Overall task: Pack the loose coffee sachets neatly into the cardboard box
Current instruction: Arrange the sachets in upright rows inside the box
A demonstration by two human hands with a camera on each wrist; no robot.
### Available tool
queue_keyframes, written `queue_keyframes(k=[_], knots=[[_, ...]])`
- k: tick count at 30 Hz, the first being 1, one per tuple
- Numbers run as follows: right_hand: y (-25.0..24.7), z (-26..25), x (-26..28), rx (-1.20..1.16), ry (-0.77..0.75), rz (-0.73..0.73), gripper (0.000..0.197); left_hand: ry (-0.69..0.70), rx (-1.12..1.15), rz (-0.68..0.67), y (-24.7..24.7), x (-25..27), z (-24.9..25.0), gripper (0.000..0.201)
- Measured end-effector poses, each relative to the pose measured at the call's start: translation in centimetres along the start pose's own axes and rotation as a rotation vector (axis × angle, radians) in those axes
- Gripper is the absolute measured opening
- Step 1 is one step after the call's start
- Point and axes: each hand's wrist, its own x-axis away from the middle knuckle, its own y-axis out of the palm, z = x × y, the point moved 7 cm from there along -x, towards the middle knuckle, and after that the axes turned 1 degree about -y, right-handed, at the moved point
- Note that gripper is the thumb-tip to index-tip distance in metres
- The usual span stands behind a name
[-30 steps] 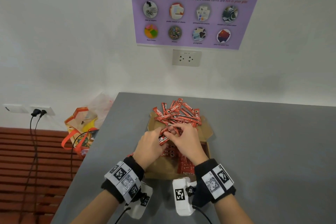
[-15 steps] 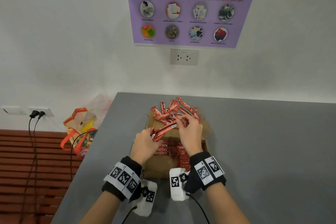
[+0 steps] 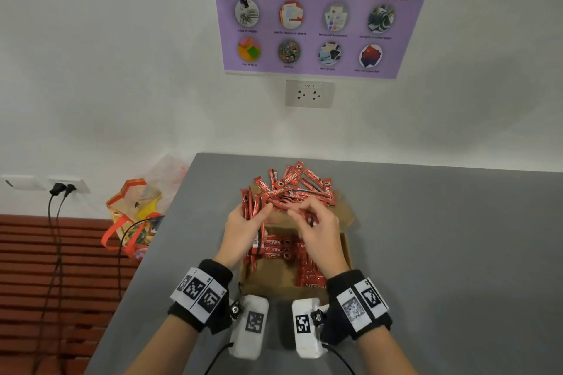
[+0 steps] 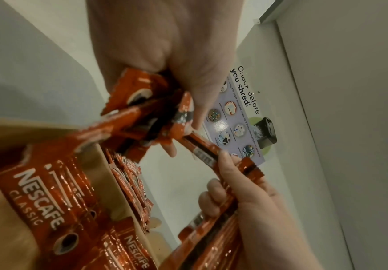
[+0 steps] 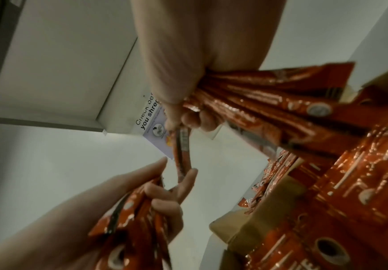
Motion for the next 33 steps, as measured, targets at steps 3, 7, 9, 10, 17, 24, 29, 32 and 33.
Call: queue_keyframes(k=[3,7,9,10,17,24,29,32,33], knots=[[1.5,-0.3,1.1,-0.017,-0.041,-0.211,0.018,0.008,0.026,0.033,-0.3,-0.4,0.2,0.011],[1.6,0.0,1.9,0.039,-0.072,-0.25,0.002,0.023,0.012,0.046,-0.4,-0.4,0.6,0.009],[0.7,0.3,1.7,0.01,-0.044,-0.143,0.004,0.018,0.068,0.034,-0.4,-0.2,0.6,0.006],[0.4,0.7,1.5,0.012,-0.004,-0.097,0.005,0.004,0.099,0.021,-0.4,-0.1,0.5,0.004],[2.0,0.4,1.0,0.047,0.09,-0.186,0.018,-0.007,0.189,-0.13,1.5,0.6,0.8,0.009],[2.4,2.5,1.1,0.103,0.21,-0.259,0.015,-0.024,0.179,-0.082,0.1,-0.1,0.5,0.019],[2.8,2.4,1.2,0.146,0.192,-0.269,0.018,0.12,-0.124,-0.12,0.2,-0.5,1.3,0.015],[2.6,1.5,0.7,0.091,0.149,-0.2,0.019,0.133,-0.196,-0.182,0.6,-0.8,1.1,0.021],[2.4,1.6,0.6,0.104,0.153,-0.181,0.016,0.128,-0.211,-0.181,0.6,-0.8,1.0,0.034]])
